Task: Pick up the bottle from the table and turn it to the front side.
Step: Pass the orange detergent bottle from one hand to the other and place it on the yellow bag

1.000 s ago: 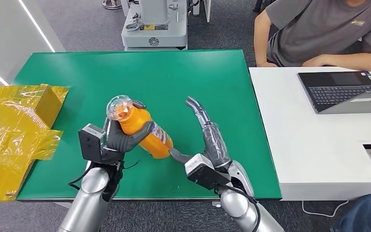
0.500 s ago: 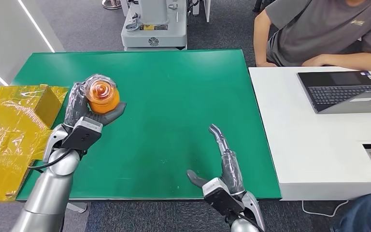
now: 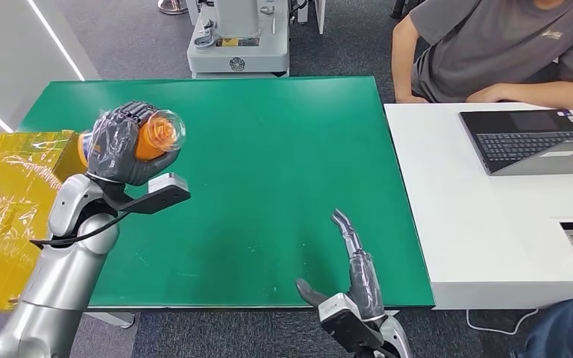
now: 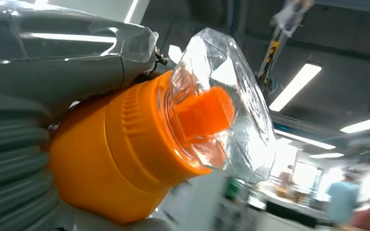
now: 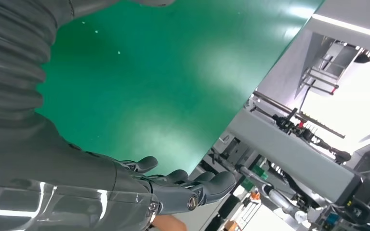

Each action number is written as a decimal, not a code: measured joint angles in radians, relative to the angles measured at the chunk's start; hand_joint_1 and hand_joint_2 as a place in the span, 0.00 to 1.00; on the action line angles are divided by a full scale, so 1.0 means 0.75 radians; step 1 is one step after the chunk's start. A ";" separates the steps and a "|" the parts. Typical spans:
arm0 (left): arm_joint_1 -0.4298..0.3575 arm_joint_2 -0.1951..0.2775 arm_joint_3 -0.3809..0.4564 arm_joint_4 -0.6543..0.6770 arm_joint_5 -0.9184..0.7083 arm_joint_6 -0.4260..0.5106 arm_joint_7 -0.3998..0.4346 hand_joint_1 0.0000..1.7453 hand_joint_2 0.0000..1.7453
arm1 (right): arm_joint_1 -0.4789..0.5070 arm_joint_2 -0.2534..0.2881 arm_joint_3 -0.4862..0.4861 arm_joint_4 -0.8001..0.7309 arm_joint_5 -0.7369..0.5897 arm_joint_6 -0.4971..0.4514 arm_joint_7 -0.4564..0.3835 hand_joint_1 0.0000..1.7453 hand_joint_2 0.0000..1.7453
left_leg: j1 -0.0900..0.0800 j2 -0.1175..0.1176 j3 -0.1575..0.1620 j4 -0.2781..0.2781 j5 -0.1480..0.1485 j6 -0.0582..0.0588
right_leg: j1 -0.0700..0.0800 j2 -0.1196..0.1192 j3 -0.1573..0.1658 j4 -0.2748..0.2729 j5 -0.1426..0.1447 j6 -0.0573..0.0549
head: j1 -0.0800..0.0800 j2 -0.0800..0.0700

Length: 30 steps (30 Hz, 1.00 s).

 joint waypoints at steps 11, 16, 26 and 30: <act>-0.167 0.059 -0.117 0.412 -0.573 0.156 0.219 1.00 1.00 | 0.051 -0.001 -0.001 -0.034 0.020 -0.037 0.044 0.00 1.00 | 0.000 0.002 0.000 0.000 0.000 0.000 | 0.000 0.002 0.000 0.000 0.000 0.000 | 0.000 0.000; -0.220 0.064 -0.135 0.567 -0.607 0.152 0.186 1.00 1.00 | 0.059 -0.001 -0.004 -0.049 0.018 -0.030 0.047 0.00 1.00 | 0.000 0.002 0.000 0.000 0.000 0.000 | 0.000 0.002 0.000 0.000 0.000 0.000 | 0.000 0.000; -0.289 0.081 -0.153 0.855 -0.694 0.088 0.243 1.00 1.00 | 0.066 -0.001 -0.023 -0.077 0.041 0.003 0.059 0.00 1.00 | 0.000 0.002 0.000 0.000 0.000 0.000 | 0.000 0.003 0.000 0.001 0.000 0.000 | 0.000 0.000; -0.309 0.095 -0.154 0.950 -0.715 0.031 0.285 1.00 1.00 | 0.068 -0.001 -0.029 -0.089 0.053 0.015 0.064 0.00 1.00 | 0.000 0.003 0.000 0.000 0.000 0.000 | 0.000 0.003 0.000 0.001 0.000 0.000 | 0.000 0.000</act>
